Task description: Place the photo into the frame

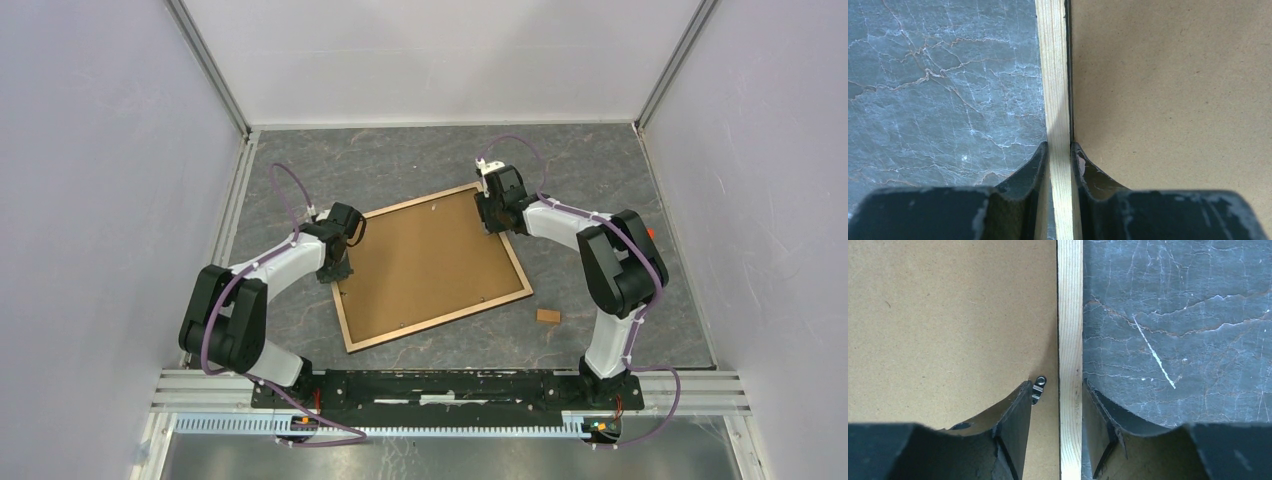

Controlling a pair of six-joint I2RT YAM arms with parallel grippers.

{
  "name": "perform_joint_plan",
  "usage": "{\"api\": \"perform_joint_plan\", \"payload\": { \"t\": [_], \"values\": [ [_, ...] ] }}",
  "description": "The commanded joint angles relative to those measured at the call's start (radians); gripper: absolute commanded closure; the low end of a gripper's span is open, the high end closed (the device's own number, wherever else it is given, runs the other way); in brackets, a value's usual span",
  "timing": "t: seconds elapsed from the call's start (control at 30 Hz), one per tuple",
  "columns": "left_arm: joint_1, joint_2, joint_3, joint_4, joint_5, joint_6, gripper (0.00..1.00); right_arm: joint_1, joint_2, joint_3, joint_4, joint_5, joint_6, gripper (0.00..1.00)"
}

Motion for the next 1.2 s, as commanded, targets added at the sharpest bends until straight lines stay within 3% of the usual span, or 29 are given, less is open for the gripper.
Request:
{"api": "perform_joint_plan", "payload": {
  "t": [0.0, 0.2, 0.5, 1.17],
  "values": [
    [-0.005, 0.013, 0.045, 0.054, 0.032, 0.044, 0.98, 0.001, -0.005, -0.001, -0.075, -0.022, -0.019, 0.47],
    [-0.005, 0.018, 0.051, 0.052, 0.03, 0.044, 0.98, -0.001, -0.033, -0.015, -0.085, -0.009, -0.041, 0.43],
    [-0.006, 0.023, 0.058, 0.047, 0.028, 0.043, 0.98, -0.003, -0.006, -0.007, -0.089, -0.008, -0.048, 0.58],
    [-0.006, 0.032, 0.072, 0.037, 0.032, 0.046, 0.98, -0.009, 0.004, -0.032, -0.001, -0.026, -0.071, 0.76]
  ]
}}
